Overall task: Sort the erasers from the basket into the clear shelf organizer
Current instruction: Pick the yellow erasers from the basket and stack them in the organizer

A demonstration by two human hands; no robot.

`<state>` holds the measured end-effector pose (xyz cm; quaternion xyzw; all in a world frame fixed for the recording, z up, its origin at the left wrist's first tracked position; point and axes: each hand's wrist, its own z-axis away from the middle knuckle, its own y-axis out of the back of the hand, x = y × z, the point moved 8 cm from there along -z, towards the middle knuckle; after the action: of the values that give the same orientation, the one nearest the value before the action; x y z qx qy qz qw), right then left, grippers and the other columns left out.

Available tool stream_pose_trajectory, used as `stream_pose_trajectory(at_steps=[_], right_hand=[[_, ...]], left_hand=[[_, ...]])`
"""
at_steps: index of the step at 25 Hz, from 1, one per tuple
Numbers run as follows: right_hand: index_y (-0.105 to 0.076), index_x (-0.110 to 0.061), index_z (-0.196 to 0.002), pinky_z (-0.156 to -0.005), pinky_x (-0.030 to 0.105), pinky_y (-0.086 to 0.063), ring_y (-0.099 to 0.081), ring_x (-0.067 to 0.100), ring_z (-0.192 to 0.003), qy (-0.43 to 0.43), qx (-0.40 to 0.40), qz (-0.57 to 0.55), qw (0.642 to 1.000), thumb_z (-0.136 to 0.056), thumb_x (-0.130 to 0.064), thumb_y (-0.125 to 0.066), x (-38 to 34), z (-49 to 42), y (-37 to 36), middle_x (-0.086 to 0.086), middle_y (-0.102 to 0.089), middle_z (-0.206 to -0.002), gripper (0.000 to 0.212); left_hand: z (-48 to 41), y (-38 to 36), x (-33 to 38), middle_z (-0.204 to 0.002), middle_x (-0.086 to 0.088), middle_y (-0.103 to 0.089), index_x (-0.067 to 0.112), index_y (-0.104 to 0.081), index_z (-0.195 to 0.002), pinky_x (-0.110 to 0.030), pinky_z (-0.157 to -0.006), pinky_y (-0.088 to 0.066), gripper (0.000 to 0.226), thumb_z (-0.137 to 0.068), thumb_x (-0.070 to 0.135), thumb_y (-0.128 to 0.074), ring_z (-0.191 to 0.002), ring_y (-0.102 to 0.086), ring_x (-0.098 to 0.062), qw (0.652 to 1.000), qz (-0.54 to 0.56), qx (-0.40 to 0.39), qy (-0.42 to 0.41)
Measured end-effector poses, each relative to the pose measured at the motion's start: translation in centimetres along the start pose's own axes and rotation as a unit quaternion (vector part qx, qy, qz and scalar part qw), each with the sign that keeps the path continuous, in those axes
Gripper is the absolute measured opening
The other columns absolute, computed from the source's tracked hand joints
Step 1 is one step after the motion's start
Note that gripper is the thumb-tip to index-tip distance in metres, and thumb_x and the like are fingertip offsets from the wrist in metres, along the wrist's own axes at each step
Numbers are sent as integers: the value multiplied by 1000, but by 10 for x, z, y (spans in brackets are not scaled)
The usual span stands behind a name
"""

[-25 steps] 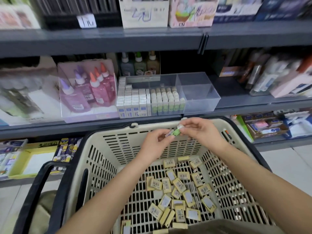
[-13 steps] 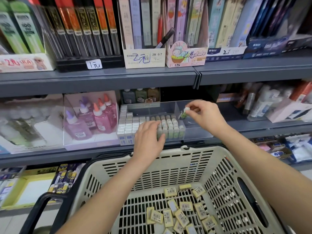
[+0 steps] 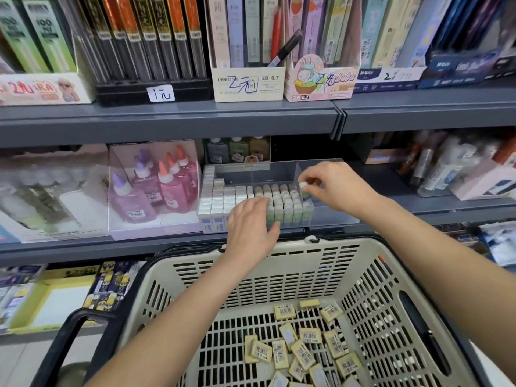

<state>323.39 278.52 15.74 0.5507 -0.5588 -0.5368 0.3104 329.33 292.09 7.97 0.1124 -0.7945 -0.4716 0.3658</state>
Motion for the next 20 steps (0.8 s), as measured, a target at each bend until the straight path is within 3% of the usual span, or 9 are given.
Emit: stream_pose_trajectory(at_steps=[11,17,20], right_hand=[[-71,-17,-98,-83,33,-50,-57,14,-85,-59,-46,-5,997,-89,-24,-60,25,-2,-23,2,-70,-98,15],[-68,-12,-110,-94,32,-45,-57,22,-108,-97,-122,-26,987,-95,-18,-49,36,-1,-53,4,-65,-118,25],[-64,-12,-117,-97,29,-39,-55,24,-115,-101,-87,-32,991,-96,-16,-46,35,5,-40,8,-61,-124,28]], left_hand=[[0,-1,0,-140,1,-43,16,-40,-138,-33,-112,-17,54,-88,34,-54,-132,-31,-18,1000,15,-9,-1],[13,12,2,-137,1,-46,16,-43,-135,-30,-111,-23,49,-89,26,-55,-130,-33,-15,996,86,12,0],[33,24,3,-125,13,-48,20,-48,-129,-23,-106,-27,40,-89,23,-54,-124,-36,-8,987,152,46,14]])
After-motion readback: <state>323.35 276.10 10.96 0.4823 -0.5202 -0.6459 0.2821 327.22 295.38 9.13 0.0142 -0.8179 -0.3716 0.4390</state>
